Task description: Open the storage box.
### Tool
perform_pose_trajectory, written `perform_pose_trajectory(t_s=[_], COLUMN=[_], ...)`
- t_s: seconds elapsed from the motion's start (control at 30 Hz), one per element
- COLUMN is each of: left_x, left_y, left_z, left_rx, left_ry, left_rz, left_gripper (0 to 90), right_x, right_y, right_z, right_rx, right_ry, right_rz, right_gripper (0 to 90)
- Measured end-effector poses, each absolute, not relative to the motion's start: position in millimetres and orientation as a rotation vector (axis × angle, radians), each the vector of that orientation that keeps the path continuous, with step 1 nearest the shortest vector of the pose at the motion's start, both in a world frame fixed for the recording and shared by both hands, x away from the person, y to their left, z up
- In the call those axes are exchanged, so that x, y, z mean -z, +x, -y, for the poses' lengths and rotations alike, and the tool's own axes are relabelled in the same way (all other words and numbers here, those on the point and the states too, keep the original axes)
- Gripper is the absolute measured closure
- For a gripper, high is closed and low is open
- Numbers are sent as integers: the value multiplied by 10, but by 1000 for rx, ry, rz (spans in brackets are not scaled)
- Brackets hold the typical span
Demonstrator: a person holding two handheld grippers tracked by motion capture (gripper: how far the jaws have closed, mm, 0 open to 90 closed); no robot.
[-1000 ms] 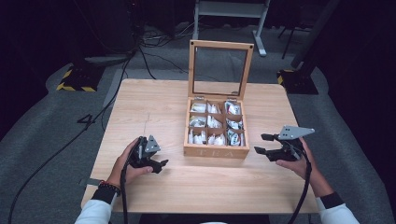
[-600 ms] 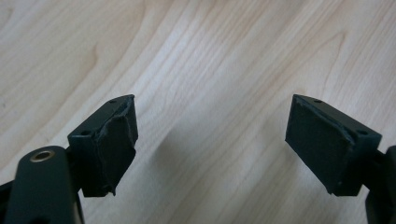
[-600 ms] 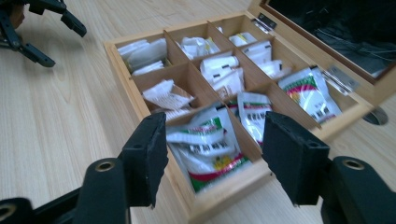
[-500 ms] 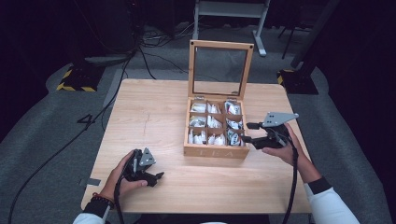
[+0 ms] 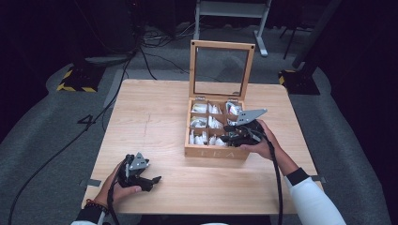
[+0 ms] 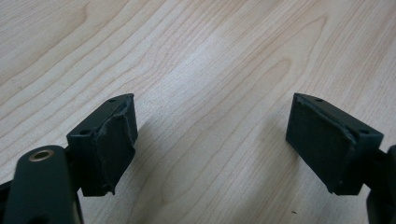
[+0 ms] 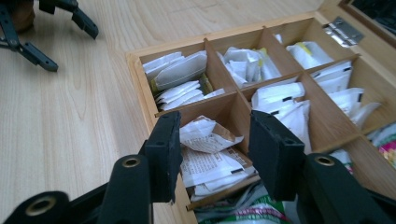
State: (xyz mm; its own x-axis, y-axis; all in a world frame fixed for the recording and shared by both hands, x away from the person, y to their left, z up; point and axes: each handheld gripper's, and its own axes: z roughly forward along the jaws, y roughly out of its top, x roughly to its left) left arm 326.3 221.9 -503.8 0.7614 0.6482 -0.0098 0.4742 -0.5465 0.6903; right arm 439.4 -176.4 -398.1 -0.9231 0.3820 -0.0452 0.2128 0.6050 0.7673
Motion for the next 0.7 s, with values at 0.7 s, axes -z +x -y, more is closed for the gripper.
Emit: perform_pose_trajectory(t_s=[0.7], left_x=[5038], left_y=[3264], left_z=[-2218], left_rx=[-321], left_ry=[2254], left_rz=[-833], left_gripper=[169], right_x=[4287], right_y=[4681], right_z=[1359], right_rx=[-977], right_ry=[477], right_rz=[-2784], right_gripper=[615])
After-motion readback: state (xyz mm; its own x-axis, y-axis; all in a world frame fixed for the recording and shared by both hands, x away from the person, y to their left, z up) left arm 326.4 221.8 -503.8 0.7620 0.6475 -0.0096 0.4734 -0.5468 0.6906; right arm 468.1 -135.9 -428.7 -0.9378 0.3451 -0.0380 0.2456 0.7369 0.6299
